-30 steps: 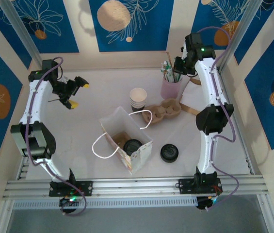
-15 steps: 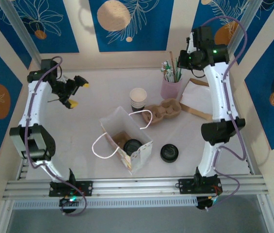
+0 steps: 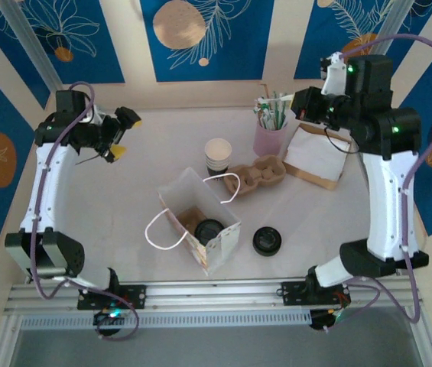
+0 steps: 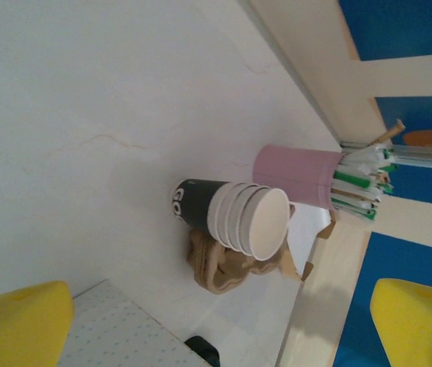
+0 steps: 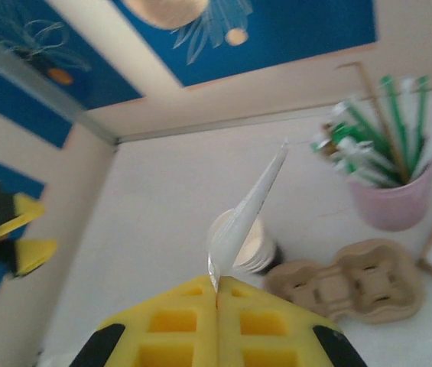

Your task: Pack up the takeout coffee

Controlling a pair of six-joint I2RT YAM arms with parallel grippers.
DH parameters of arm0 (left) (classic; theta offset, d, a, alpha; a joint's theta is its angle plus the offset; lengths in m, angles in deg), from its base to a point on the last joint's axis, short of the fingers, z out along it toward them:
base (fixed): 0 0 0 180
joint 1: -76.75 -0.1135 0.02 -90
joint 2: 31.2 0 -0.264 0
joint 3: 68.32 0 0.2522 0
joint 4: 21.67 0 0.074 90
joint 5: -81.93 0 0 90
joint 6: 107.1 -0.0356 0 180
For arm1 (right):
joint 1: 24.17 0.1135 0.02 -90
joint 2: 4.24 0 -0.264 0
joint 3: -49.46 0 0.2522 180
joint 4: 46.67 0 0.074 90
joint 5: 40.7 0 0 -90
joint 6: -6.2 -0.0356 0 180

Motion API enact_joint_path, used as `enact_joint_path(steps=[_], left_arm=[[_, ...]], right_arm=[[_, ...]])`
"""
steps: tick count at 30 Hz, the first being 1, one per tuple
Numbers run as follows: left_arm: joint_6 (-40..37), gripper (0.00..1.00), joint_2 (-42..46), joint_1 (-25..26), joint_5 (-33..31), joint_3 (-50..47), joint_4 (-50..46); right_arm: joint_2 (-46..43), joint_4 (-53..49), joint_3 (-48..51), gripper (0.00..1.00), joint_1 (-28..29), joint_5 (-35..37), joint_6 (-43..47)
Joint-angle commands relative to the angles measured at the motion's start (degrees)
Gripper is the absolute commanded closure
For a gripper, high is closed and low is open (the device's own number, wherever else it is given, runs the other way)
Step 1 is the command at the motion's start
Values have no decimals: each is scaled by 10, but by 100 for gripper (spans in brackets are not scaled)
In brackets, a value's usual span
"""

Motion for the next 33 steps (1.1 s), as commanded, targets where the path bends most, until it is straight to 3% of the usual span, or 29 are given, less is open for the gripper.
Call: enact_joint_path(steps=[1,8,13,23,33], left_arm=[[13,0,24,11,1,-24,29],[8,0,50,12,0,-67,36],[4,0,62,12,-1,-80,36],[6,0,89,12,-1,-111,36],[6,0,109,12,-1,-135,32]], right_arm=[[-46,18,40,100,4,-135,-60],[-137,47,118,100,15,-276,-145],[-161,12,123,100,71,-280,-160],[-174,-54,148,100,258,-124,-169],[-75,-93,110,100,399,27,-141]])
